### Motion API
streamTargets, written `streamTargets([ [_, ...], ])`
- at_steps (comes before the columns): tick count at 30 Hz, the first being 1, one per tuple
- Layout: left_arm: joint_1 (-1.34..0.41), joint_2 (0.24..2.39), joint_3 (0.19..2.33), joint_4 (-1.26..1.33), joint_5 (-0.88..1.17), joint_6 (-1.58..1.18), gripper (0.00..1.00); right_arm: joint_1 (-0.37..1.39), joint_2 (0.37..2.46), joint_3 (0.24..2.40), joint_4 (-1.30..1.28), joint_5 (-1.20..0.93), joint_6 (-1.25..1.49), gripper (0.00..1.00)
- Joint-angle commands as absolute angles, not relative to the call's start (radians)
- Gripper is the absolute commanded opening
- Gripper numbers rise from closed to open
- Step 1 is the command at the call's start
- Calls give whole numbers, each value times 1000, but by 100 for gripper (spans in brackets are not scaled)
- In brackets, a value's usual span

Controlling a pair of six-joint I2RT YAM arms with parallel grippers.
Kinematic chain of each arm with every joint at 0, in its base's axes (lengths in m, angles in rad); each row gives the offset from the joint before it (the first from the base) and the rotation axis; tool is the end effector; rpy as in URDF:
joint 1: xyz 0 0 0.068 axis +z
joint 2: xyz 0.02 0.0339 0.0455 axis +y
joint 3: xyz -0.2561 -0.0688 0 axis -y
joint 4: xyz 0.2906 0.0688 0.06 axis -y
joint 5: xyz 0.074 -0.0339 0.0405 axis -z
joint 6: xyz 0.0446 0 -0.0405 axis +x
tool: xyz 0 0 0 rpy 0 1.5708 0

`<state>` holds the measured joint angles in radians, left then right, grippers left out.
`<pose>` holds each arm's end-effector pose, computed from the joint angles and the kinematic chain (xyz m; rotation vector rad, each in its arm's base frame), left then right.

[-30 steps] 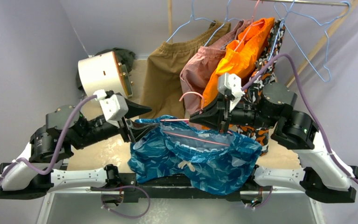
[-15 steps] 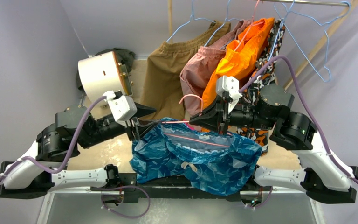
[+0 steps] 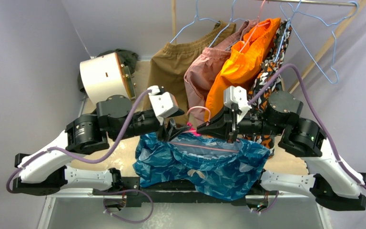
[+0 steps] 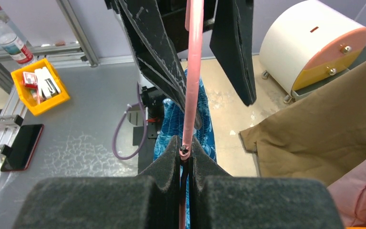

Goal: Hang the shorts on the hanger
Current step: Hang the shorts on the hanger.

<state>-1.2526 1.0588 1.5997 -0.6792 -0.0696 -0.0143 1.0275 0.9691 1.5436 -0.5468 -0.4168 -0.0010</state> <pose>0.0749 -0.2176 0.5215 0.9938 1.4880 -0.8714 0.0885 0.1815 0.5361 -1.1045 1.2384 1.1172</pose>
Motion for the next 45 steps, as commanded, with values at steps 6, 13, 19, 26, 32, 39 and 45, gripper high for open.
streamTargets([
  [6,-1249,1065,1600,-675,19,-78,48,1030,889,1516,-474,-457,-48,0],
  [13,-1247,902,1503,-541,-234,-138,55,1030,850,1492,-413,-275,-22,0],
  [19,-1248,757,1446,-477,-348,-327,71,1030,872,1481,-343,-15,48,0],
  [26,-1247,728,1255,-464,-343,-656,71,1031,978,1556,-324,234,83,0],
  [32,-1248,837,1185,-441,-227,-784,58,1031,1047,1599,-320,304,92,0],
  [39,-1249,876,1118,-475,-323,-899,57,1030,1030,1561,-278,324,110,0],
  [45,-1249,846,985,-407,-433,-1063,59,1029,999,1529,-252,334,127,0],
])
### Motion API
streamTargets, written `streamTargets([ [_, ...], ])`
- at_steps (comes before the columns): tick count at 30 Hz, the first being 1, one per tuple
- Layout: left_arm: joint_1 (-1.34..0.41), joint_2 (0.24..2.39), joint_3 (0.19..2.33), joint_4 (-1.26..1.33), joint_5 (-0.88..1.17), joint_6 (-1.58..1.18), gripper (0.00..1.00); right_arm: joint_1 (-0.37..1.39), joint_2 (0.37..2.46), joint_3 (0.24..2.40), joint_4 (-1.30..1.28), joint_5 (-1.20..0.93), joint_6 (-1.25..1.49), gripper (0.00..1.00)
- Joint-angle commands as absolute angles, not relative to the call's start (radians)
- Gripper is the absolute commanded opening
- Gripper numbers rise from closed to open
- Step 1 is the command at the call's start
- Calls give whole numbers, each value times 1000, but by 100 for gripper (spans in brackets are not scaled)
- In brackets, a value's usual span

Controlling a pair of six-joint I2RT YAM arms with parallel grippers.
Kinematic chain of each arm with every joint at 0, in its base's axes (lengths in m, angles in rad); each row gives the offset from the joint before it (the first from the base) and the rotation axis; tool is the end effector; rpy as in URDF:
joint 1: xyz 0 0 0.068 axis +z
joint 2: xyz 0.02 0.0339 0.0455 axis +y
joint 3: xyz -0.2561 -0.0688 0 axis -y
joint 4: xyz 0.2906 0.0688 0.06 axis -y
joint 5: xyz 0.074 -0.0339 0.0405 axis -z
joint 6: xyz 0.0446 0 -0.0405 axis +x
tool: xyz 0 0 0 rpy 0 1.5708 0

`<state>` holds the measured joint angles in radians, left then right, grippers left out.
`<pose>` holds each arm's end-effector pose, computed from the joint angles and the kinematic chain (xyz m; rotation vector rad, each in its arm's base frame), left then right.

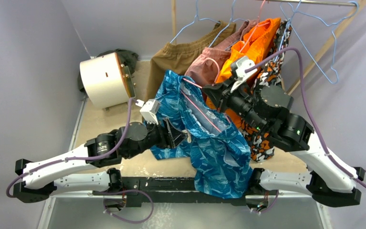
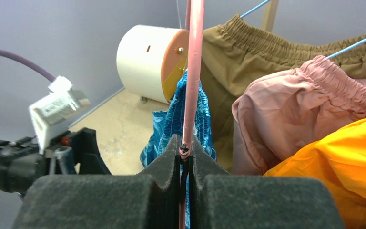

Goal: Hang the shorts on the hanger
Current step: Hang the shorts on the hanger.

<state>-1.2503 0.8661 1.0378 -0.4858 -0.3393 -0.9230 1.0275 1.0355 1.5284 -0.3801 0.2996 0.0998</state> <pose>0.0899 -0.2236 0.3815 0.0813 2.0401 -1.1414 0.1316 0.1925 0.5373 -0.4387 1.4362 0.6969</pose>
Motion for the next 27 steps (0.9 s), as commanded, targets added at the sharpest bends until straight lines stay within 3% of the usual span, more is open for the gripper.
streamTargets([
  [1,-1249,848,974,-393,-449,-1079,59,1030,999,1528,-252,332,128,0],
  [11,-1249,875,970,-207,-509,-1146,54,1030,997,1517,-230,333,141,0],
  [27,-1249,928,957,-288,-543,-1193,50,1029,1005,1521,-218,314,148,0],
])
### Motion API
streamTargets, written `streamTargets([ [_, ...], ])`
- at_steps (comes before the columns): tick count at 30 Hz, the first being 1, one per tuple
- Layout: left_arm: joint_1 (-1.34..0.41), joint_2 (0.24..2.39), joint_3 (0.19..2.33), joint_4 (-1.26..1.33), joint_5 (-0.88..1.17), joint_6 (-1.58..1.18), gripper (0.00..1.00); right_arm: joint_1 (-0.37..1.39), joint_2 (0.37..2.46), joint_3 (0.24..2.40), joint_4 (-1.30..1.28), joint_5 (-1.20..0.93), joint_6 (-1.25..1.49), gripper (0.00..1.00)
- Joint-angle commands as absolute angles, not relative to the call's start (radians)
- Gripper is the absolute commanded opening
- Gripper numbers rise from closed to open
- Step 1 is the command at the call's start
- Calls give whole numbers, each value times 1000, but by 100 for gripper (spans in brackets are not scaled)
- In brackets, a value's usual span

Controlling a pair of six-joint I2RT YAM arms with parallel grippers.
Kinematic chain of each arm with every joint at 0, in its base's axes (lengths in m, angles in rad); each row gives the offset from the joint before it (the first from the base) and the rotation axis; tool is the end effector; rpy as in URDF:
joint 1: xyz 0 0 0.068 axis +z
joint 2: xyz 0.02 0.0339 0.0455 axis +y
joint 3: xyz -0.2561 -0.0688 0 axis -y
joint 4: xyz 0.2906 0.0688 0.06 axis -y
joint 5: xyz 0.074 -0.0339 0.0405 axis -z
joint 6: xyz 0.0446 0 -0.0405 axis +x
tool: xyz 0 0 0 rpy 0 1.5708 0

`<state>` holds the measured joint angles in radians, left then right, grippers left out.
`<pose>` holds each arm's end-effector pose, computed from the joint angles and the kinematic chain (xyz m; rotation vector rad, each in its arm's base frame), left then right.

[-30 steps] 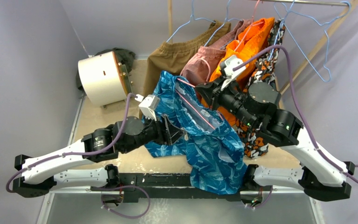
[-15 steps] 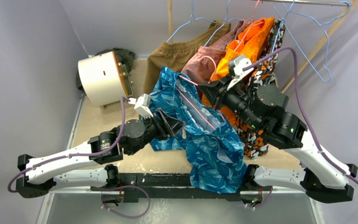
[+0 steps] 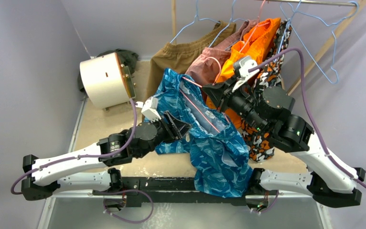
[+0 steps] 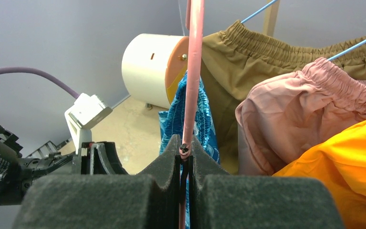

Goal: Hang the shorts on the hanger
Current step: Hang the shorts on the hanger.

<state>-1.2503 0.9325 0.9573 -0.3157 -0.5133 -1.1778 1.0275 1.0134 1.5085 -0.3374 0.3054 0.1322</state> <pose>0.1041 -0.2442 0.3540 -0.3132 1.9822 -1.1935 0.1287 0.1872 0.5400 -0.3889 1.4094 0.7384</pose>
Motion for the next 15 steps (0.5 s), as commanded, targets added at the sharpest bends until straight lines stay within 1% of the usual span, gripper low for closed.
streamTargets([
  [1,-1249,936,955,-280,-543,-1192,48,1029,1007,1520,-212,310,149,0],
  [4,-1248,967,941,-207,-523,-1186,41,1030,1009,1515,-201,299,153,0],
  [8,-1248,1016,981,-195,-514,-1164,37,1030,1015,1519,-204,296,155,0],
  [11,-1249,1019,983,-190,-516,-1161,37,1030,1011,1520,-207,293,160,0],
  [12,-1249,1018,978,-190,-522,-1163,35,1030,1009,1520,-207,292,161,0],
  [14,-1249,1010,971,-179,-527,-1163,17,1031,1007,1516,-206,290,162,0],
  [15,-1249,1006,971,-173,-533,-1164,5,1031,1006,1513,-206,290,162,0],
])
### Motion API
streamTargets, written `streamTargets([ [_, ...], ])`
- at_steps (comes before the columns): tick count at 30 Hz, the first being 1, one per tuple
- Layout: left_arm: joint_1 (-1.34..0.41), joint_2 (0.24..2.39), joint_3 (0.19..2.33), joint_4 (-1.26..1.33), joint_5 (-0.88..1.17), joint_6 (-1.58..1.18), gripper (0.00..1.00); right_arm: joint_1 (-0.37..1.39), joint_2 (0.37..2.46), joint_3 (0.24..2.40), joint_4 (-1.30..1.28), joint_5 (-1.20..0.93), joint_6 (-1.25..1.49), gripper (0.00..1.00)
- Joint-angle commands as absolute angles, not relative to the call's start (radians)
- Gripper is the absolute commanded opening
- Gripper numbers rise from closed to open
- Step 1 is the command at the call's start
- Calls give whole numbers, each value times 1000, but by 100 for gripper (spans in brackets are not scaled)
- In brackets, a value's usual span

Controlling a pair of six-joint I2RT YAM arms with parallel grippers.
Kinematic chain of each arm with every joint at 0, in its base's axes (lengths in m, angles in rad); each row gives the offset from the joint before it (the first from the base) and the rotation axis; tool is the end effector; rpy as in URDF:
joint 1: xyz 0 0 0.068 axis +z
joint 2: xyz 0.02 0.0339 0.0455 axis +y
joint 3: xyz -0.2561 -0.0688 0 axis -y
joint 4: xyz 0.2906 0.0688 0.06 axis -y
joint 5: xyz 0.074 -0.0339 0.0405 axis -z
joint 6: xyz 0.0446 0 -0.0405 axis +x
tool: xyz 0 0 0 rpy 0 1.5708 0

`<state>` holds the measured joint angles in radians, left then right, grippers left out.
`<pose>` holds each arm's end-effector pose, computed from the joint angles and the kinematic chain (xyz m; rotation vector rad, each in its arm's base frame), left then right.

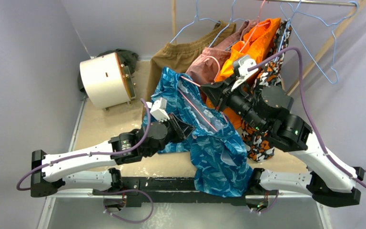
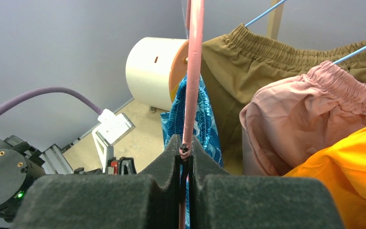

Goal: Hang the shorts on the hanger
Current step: Hang the shorts on the hanger.

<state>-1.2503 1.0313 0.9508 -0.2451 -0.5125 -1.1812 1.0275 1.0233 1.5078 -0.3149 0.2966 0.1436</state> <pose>0.1121 -0.2682 0.3336 -0.3066 2.0099 -1.1628 0.1305 0.1909 0.5403 -0.3826 1.4008 0.7590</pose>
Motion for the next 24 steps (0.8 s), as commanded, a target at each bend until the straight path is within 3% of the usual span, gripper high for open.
streamTargets([
  [1,-1249,1002,977,-164,-538,-1159,0,1030,1007,1511,-204,292,162,0],
  [11,-1253,1045,1307,-146,-311,-1052,0,1031,1099,1719,-284,284,120,0],
  [16,-1255,1026,1316,-137,-323,-1082,0,1029,1118,1634,-264,258,141,0],
  [24,-1255,1018,1351,-125,-311,-1084,0,1030,1110,1741,-316,300,116,0],
])
